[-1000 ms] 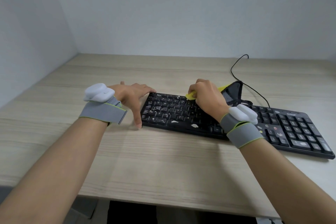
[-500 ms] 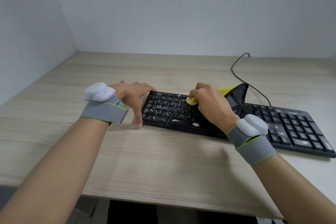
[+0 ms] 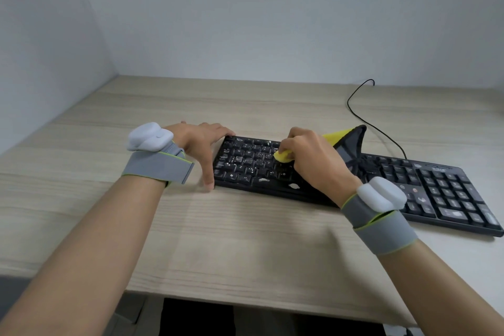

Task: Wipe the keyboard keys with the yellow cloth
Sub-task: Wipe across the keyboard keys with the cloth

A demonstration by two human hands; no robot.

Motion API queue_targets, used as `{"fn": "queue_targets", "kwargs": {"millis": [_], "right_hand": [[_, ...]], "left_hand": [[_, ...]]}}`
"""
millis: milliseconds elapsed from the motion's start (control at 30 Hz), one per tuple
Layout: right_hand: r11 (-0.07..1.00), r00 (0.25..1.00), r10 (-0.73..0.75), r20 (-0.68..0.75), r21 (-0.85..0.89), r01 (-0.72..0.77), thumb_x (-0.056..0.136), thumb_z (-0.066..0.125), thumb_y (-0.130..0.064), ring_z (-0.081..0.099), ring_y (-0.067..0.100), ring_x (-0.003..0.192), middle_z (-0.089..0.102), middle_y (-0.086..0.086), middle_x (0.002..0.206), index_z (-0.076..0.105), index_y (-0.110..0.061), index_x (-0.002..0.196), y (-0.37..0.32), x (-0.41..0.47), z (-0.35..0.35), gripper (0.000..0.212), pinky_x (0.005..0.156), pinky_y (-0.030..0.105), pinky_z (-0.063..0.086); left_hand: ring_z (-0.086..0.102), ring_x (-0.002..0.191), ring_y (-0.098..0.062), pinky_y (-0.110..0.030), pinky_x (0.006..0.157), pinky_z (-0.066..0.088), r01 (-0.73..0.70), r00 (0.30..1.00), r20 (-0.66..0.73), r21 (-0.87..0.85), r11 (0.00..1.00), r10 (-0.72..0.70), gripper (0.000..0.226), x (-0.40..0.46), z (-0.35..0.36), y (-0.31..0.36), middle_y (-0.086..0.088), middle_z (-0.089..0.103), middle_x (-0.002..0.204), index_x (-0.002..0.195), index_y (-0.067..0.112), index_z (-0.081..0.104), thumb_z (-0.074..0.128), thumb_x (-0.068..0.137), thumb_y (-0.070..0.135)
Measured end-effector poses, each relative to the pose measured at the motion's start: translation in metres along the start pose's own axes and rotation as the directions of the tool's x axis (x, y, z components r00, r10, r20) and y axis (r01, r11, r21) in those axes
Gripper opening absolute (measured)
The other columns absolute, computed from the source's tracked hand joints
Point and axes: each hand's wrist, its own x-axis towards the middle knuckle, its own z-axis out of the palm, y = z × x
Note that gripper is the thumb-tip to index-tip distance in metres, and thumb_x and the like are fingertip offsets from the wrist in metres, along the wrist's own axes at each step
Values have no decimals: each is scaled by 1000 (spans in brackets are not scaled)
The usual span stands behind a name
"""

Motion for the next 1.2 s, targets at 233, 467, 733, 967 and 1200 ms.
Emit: {"fn": "queue_targets", "kwargs": {"millis": [233, 467, 733, 967, 1200], "right_hand": [[986, 981, -153, 116, 88, 143, 75, 50, 17, 64, 28, 84, 63, 10, 101, 70, -9, 97, -3, -19, -6, 40, 73, 42, 53], [992, 993, -117, 19, 37, 117, 80, 47, 15, 62, 31, 92, 62, 11, 109, 68, -8, 103, 2, -3, -1, 39, 74, 42, 52], [976, 978, -185, 99, 133, 171, 75, 51, 16, 65, 28, 82, 65, 9, 99, 72, -8, 94, -2, -22, -6, 38, 71, 42, 55], [986, 987, -158, 30, 52, 156, 80, 46, 15, 62, 30, 91, 61, 11, 107, 68, -9, 103, -14, -4, 5, 40, 70, 42, 53], [990, 989, -133, 67, 65, 129, 73, 48, 16, 63, 30, 85, 62, 11, 102, 70, -8, 97, -11, -12, -2, 41, 71, 40, 53]], "left_hand": [[21, 139, -15, -56, 109, 14, 0, 1000, -1, -2, 1000, 0, 135, 1, 0, 1, 15, 24, 148, 147, 39, 14, 91, 37, 52], [23, 139, -15, -51, 108, 18, -4, 1000, -15, -6, 1000, 4, 134, -1, 0, 1, 15, 25, 148, 147, 39, 15, 92, 37, 49], [23, 138, -14, -45, 107, 21, -12, 1000, -15, -30, 999, 11, 134, 0, 1, 2, 14, 25, 148, 147, 38, 15, 92, 38, 46], [22, 138, -15, -43, 107, 21, -6, 1000, -13, -21, 1000, 6, 133, -1, 0, 1, 13, 23, 150, 148, 37, 12, 92, 42, 45], [24, 138, -15, -44, 107, 22, -8, 1000, -17, -12, 1000, 8, 133, 0, 0, 3, 13, 25, 148, 147, 37, 14, 92, 41, 46]]}}
